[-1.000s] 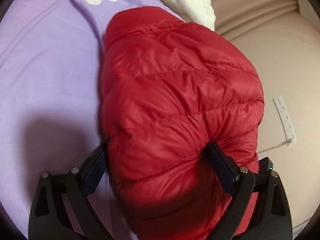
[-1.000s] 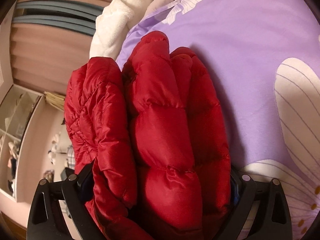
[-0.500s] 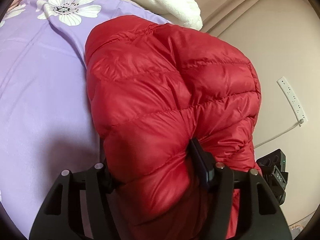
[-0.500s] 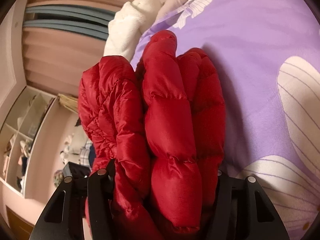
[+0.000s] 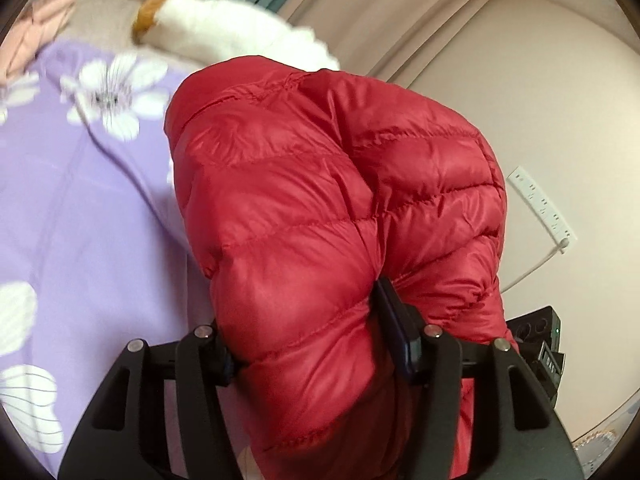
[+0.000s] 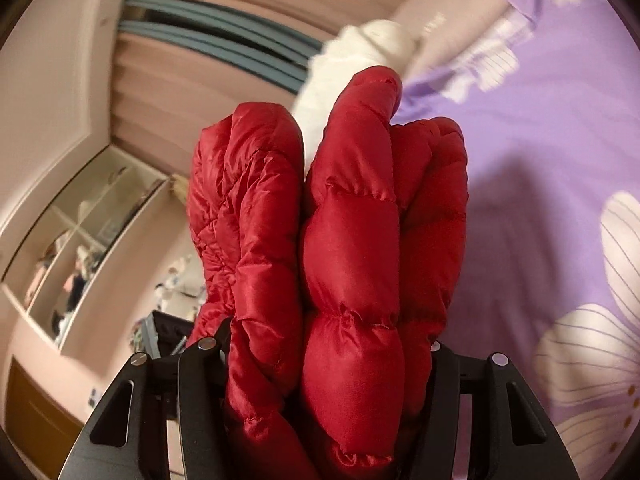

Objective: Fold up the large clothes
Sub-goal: 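Lift the rolled jacket bundle off the duvet with both grippers, then hold the lifted jacket bundle steady with both grippers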

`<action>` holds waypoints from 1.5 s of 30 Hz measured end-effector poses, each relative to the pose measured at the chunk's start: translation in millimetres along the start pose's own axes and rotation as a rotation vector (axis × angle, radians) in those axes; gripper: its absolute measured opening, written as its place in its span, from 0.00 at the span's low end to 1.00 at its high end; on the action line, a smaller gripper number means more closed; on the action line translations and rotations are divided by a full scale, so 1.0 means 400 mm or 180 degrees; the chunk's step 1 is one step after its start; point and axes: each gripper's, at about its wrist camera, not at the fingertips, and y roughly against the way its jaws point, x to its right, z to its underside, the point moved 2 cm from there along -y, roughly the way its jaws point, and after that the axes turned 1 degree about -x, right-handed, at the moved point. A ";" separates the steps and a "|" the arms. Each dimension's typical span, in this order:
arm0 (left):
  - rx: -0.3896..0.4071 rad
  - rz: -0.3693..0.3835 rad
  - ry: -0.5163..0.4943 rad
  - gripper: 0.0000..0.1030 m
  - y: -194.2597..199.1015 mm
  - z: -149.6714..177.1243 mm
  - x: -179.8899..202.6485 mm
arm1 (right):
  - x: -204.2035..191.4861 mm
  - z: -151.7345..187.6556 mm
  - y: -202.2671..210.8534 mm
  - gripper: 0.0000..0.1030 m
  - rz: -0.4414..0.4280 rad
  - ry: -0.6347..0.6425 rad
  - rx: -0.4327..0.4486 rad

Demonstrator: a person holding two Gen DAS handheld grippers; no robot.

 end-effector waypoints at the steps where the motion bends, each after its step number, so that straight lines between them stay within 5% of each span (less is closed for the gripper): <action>1: 0.0053 0.0023 -0.0020 0.55 0.024 -0.011 0.011 | -0.017 0.000 0.001 0.55 -0.0005 0.0065 0.0017; 11: 0.0390 0.0121 -0.0105 0.55 0.186 -0.045 0.027 | -0.184 0.006 -0.017 0.55 -0.0153 0.0559 0.0148; 29: 0.0800 -0.0202 -0.0194 0.56 0.470 -0.018 -0.029 | -0.320 0.098 -0.125 0.55 -0.0450 0.0813 -0.0025; 45: 0.0881 -0.0171 -0.0180 0.56 0.558 -0.009 -0.049 | -0.383 0.129 -0.114 0.56 -0.0382 0.0965 -0.0047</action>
